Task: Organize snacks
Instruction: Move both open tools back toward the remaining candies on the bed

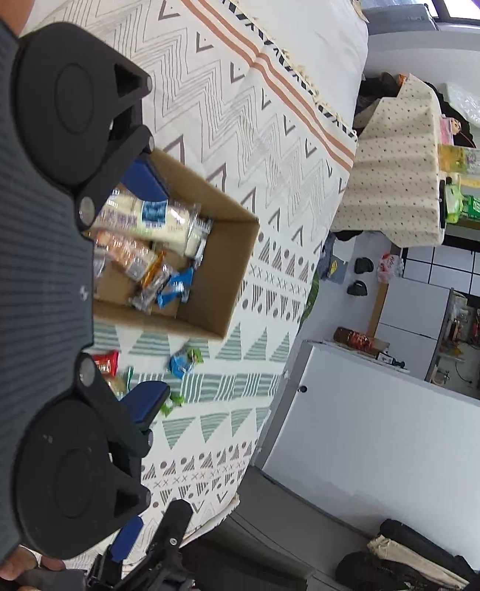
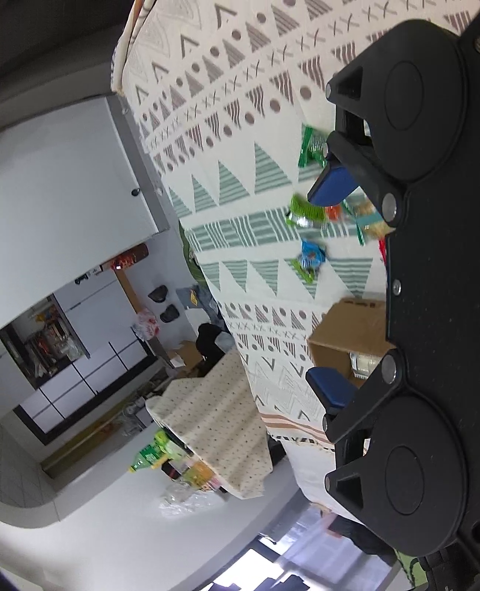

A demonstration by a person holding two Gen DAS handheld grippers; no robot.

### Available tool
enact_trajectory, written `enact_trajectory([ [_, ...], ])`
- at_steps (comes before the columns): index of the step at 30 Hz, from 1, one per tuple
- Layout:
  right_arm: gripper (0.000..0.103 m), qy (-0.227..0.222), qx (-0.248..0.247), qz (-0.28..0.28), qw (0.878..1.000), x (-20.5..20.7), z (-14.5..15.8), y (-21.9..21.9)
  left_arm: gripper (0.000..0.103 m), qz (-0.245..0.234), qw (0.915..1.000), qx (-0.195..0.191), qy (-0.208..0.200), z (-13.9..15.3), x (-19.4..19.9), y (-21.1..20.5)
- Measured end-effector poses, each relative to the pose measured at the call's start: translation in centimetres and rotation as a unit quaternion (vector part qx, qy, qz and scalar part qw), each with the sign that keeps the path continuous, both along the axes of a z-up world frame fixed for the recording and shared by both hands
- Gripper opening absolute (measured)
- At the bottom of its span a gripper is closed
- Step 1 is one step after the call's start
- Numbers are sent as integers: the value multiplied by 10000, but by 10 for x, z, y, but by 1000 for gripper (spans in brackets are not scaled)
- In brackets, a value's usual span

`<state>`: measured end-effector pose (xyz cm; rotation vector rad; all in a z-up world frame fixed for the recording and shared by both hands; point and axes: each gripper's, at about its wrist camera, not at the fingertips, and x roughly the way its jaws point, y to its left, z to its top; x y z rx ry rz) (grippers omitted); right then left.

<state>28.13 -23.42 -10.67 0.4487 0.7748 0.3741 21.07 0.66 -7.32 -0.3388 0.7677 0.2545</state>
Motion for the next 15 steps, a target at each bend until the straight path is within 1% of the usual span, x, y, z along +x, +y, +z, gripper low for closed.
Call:
enact_trajectory([
  [7,94,153,170,-260,9994,2,-4,-35,103,-189,9997,136,27,4,3,-30],
  [15,94,187,215,-294,9992,-3,-9,-67,103,-170,9998,95,-4,0,5,-57],
])
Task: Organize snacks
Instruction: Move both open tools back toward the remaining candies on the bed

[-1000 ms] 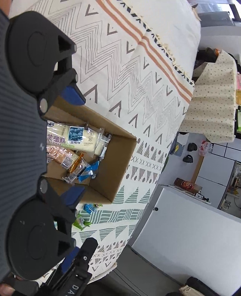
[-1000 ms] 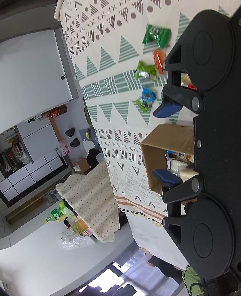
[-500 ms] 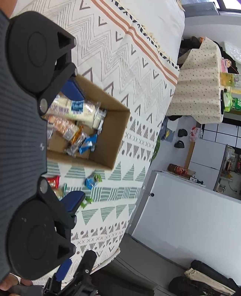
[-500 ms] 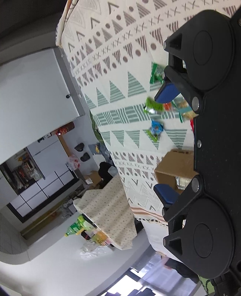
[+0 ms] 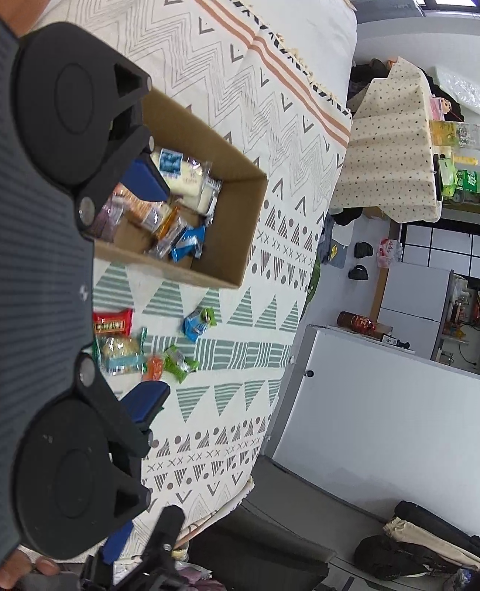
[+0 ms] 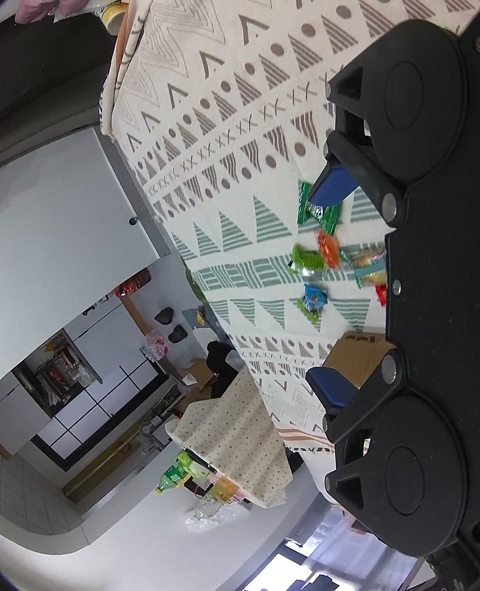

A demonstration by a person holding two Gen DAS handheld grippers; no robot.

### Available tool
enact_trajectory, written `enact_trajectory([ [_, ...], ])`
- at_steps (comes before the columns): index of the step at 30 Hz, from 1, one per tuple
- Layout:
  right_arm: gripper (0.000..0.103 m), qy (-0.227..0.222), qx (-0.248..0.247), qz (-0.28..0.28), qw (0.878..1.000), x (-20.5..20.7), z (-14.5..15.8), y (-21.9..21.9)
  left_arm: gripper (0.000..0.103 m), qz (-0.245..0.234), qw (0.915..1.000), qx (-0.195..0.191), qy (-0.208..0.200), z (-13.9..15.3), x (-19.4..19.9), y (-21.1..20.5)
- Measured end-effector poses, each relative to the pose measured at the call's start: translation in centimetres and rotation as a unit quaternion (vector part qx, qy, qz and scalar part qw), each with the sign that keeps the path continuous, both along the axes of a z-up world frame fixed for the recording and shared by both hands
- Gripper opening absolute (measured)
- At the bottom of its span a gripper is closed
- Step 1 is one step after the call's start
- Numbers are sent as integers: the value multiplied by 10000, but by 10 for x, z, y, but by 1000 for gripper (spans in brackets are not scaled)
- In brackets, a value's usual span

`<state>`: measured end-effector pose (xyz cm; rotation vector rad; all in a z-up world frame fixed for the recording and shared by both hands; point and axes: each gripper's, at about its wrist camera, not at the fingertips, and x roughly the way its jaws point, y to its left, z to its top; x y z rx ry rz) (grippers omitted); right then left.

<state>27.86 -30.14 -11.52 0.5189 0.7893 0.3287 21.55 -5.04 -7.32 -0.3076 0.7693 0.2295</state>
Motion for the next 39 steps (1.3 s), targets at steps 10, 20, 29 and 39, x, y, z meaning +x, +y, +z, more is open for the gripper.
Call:
enact_trajectory([
  [10,91,371,135,-53,9992,11,-31,-24,102,67,9998,-150,-150,-10,8,-31],
  [20,75,552,555,-188,9968,24,-48,-39,88,22,9992,-405,-21,-32,30,-54],
  [29,71,775,663,-240,9945,39,-66,-41,67,5,9962,-773,398,-66,55,-60],
  [39,60,1019,662,-158,9925,56,-87,-34,60,62,9922,-965,785,-102,85,-62],
])
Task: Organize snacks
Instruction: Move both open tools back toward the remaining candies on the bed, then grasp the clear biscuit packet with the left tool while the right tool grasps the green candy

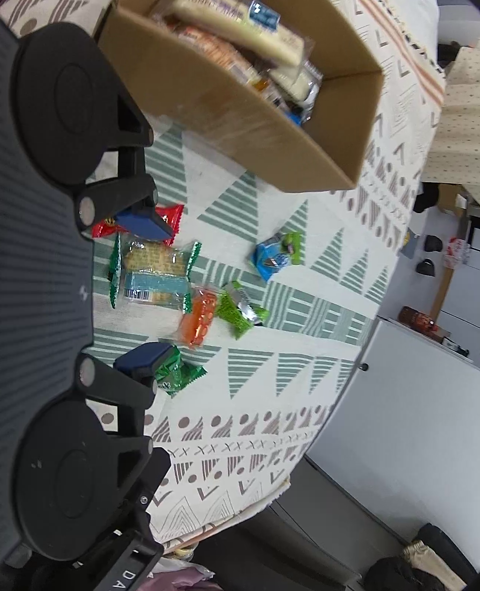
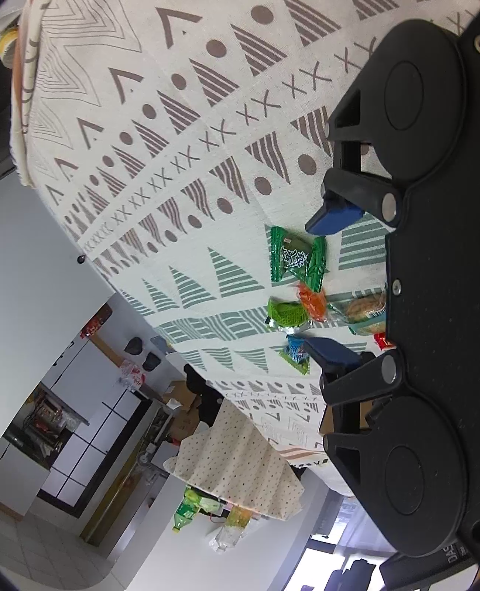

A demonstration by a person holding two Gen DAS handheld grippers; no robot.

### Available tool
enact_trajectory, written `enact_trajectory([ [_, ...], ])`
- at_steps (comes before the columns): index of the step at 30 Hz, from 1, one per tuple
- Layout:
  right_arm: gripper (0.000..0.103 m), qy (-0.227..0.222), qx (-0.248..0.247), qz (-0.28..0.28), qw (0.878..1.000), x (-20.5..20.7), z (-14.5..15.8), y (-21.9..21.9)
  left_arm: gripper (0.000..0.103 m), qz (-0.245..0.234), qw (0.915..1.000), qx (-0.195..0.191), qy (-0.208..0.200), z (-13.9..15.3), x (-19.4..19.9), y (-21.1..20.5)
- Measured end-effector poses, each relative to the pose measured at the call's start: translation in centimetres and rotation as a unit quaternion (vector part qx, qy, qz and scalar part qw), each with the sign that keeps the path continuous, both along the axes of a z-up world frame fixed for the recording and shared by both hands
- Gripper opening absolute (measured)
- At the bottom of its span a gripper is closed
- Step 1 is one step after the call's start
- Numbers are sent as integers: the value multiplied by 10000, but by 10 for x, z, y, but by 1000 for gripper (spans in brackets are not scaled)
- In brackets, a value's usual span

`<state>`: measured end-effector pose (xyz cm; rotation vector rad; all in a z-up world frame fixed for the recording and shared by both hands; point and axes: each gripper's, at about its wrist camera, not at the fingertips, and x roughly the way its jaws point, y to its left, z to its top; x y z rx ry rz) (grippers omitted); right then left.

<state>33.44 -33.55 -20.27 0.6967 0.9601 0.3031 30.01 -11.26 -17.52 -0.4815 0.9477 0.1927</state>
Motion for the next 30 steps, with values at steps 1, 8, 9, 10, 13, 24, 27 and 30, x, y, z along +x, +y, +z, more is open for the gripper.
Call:
enact_trajectory([
  [1,59,25,2,3,10000,2,-2,1,59,2,10000,-27,41,-4,3,0],
  [8,56,161,-39,93,9998,14,-19,10,53,33,9993,-116,345,-31,21,3],
  [9,56,176,-55,106,9998,16,-21,12,53,34,9992,-147,383,-35,23,4],
  [10,56,190,-64,112,9997,18,-23,13,53,40,9990,-162,419,-38,25,5],
  [13,56,199,-104,138,9997,24,-29,19,53,36,9986,-192,497,-46,31,8],
  [24,56,295,-385,90,9988,44,-49,37,52,-127,9980,-91,605,-58,45,5],
  [27,56,313,-468,68,9984,47,-53,42,48,-112,9980,-92,623,-58,47,7],
  [30,54,317,-563,66,9979,49,-57,47,48,-128,9979,-100,628,-58,47,8],
])
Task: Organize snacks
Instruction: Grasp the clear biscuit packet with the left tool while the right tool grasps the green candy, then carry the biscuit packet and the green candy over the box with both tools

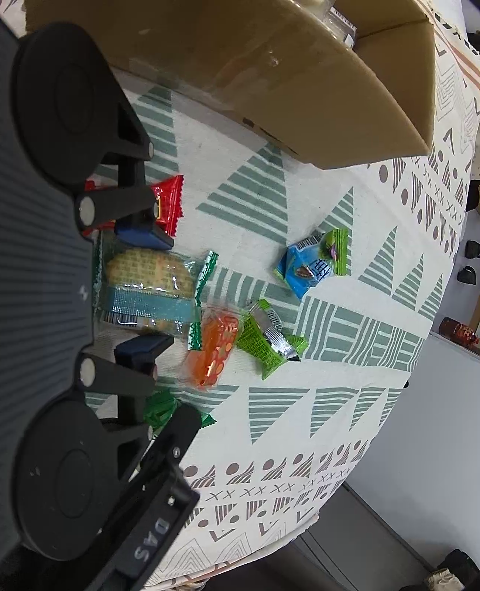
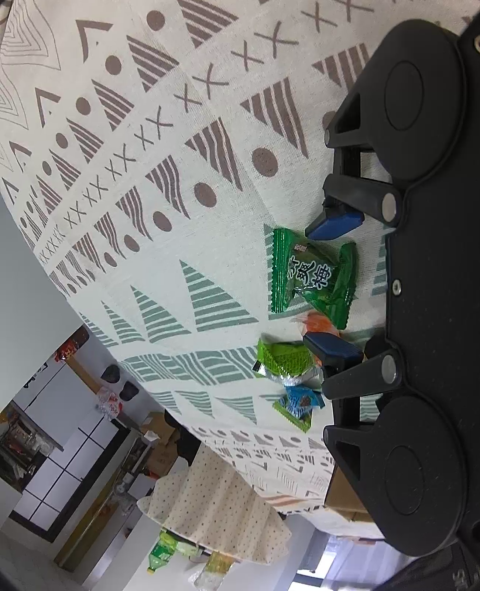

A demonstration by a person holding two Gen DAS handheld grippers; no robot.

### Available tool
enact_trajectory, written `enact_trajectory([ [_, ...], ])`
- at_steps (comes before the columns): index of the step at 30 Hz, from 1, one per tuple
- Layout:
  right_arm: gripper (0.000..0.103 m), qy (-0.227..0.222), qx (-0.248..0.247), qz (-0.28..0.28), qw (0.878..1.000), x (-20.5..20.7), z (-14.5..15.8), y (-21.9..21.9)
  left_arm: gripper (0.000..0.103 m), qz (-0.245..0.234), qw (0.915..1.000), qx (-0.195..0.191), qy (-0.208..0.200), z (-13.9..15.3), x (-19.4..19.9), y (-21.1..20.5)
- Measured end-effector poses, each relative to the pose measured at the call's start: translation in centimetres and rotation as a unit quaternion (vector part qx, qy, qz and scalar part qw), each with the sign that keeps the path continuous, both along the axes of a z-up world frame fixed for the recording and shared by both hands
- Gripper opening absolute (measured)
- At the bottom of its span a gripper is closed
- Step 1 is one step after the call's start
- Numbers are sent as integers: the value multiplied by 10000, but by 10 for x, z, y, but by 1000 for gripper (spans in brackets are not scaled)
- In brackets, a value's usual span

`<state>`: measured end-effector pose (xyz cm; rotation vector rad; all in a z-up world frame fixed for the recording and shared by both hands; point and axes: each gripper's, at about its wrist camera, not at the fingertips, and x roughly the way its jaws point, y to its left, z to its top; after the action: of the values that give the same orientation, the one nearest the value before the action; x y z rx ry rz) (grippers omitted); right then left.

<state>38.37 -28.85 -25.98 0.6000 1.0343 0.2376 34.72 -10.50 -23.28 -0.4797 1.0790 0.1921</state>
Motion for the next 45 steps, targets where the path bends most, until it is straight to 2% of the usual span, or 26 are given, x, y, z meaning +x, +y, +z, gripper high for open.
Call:
enact_trajectory([
  [2,48,0,-61,10,10000,0,-2,3,48,-13,10000,-1,1,0,0,0],
  [3,38,17,-74,19,10000,0,-3,3,48,-13,10000,-2,-1,1,0,1],
  [10,30,-2,-93,76,9999,-5,6,3,48,55,10000,65,-15,7,-6,3],
  [20,28,-511,295,105,9982,-15,43,-6,48,133,9982,427,-409,48,-27,1],
  [30,28,-920,444,169,9946,-36,72,-14,48,271,9955,530,-743,79,-52,0],
  [45,28,-1351,509,457,9885,-59,105,9,48,588,9896,729,-1089,120,-88,34],
])
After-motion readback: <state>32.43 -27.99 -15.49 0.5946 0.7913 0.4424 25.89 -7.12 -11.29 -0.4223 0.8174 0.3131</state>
